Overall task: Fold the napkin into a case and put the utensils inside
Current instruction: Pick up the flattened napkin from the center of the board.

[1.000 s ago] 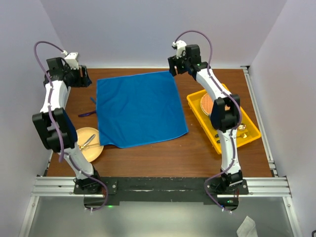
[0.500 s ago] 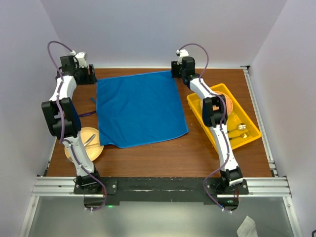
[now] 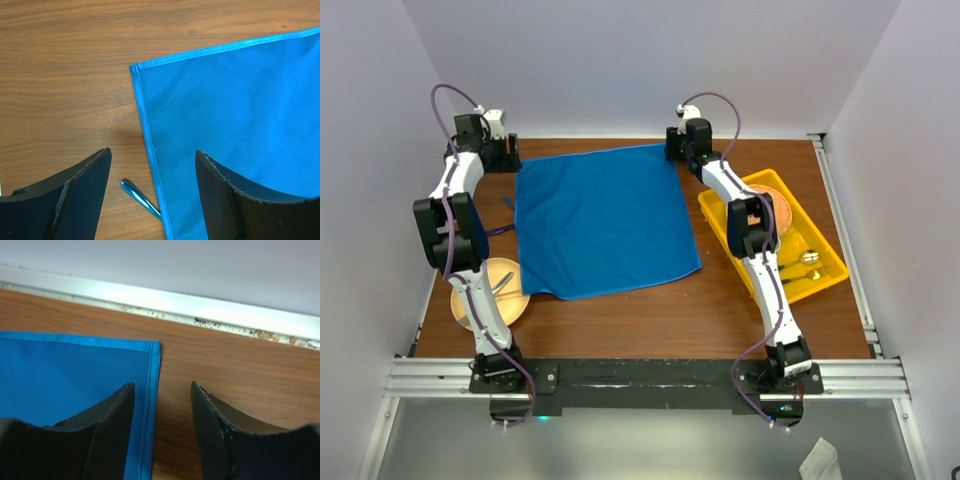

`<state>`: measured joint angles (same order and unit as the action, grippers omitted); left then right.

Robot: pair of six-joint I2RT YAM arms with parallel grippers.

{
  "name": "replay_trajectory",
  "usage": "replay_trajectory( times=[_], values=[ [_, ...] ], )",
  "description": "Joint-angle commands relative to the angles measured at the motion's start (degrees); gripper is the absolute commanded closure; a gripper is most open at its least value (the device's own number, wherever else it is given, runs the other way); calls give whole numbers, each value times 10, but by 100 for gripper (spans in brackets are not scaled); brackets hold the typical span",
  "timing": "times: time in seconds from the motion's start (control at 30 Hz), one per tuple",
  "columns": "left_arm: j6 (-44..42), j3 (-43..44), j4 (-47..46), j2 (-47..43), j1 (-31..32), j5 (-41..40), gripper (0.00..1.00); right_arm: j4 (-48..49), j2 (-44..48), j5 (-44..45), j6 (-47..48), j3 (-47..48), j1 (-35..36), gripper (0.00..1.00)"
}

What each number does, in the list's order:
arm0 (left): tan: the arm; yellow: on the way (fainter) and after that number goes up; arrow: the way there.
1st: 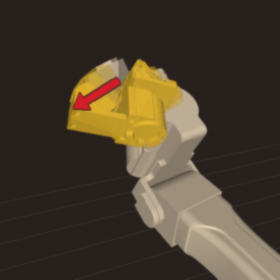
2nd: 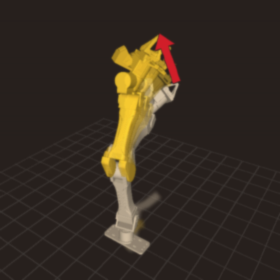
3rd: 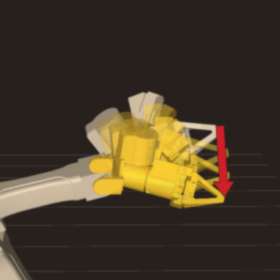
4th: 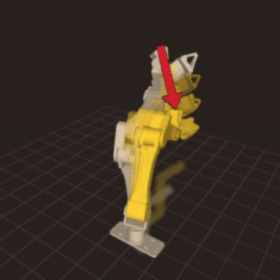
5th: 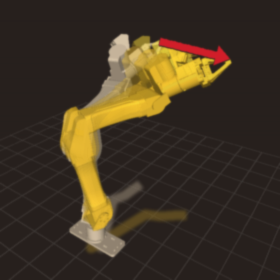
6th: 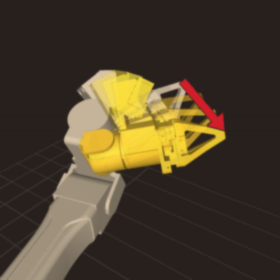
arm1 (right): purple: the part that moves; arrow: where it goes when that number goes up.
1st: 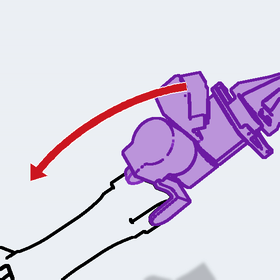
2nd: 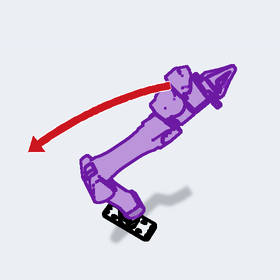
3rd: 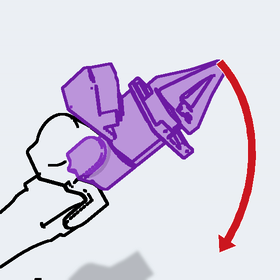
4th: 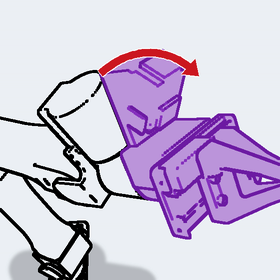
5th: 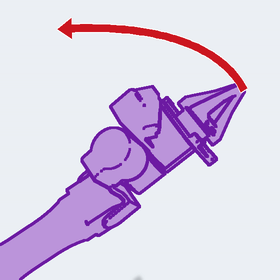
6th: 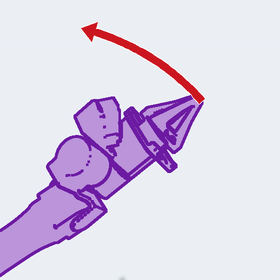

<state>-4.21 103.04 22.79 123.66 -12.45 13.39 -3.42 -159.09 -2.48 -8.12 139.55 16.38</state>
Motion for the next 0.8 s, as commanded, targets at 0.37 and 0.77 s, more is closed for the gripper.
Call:
replay_trajectory(
  times=[0.37,0.77],
  values=[
    [-14,16,6,4,-7,20,32,-196,83,-38,22,-47,28,84],
    [28,86,-31,91,-8,45,36,-229,187,-70,21,-158,29,100]
  ],
)
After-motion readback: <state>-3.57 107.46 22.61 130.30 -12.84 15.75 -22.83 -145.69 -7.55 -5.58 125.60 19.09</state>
